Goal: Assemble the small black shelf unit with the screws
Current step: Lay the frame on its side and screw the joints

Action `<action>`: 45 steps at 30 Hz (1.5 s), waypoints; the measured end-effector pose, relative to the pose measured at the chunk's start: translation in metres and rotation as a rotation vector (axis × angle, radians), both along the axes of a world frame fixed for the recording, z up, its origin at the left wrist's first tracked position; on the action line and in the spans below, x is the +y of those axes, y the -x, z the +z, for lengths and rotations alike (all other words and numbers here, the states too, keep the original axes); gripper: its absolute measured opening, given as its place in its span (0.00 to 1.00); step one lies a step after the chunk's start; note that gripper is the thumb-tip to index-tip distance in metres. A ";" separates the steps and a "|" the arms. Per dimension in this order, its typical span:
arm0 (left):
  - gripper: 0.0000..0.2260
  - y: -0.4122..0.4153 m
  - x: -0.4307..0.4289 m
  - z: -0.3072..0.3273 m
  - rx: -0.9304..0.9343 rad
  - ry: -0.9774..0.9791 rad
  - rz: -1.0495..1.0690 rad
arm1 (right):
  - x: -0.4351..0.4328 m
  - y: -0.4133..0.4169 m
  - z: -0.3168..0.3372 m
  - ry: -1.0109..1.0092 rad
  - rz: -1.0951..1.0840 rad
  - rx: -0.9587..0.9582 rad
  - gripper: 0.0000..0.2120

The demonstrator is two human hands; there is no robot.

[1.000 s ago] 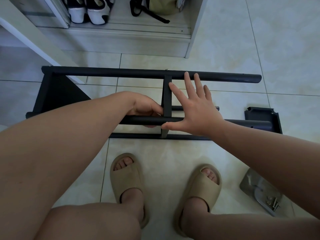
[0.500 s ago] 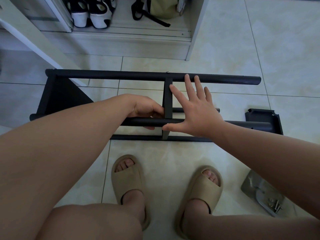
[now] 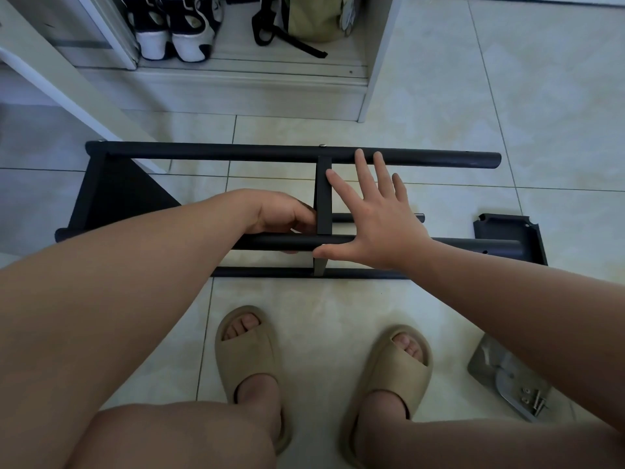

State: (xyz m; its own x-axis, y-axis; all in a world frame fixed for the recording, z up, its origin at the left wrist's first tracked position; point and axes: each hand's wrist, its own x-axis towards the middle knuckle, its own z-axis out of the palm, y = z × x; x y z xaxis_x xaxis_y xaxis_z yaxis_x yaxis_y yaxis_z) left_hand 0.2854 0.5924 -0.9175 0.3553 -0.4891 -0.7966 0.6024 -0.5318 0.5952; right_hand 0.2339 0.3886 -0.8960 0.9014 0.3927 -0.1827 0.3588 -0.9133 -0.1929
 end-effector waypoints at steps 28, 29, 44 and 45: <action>0.13 0.000 0.002 0.002 0.048 0.080 0.018 | 0.000 0.000 -0.001 -0.001 0.000 0.007 0.59; 0.14 0.000 0.003 0.001 0.053 0.094 0.029 | 0.000 -0.001 -0.001 -0.003 0.000 0.009 0.59; 0.13 0.002 -0.001 0.006 0.064 0.038 0.040 | 0.000 0.000 0.001 0.004 0.002 0.017 0.59; 0.13 0.002 0.000 0.006 0.059 0.046 0.046 | 0.000 0.000 0.001 0.003 0.002 0.017 0.59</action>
State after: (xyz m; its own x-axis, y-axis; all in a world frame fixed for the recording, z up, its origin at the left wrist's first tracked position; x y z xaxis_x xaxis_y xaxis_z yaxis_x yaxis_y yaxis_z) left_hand 0.2835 0.5919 -0.9119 0.3312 -0.5102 -0.7937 0.6604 -0.4754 0.5812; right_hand 0.2342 0.3885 -0.8951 0.8974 0.3938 -0.1989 0.3572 -0.9132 -0.1964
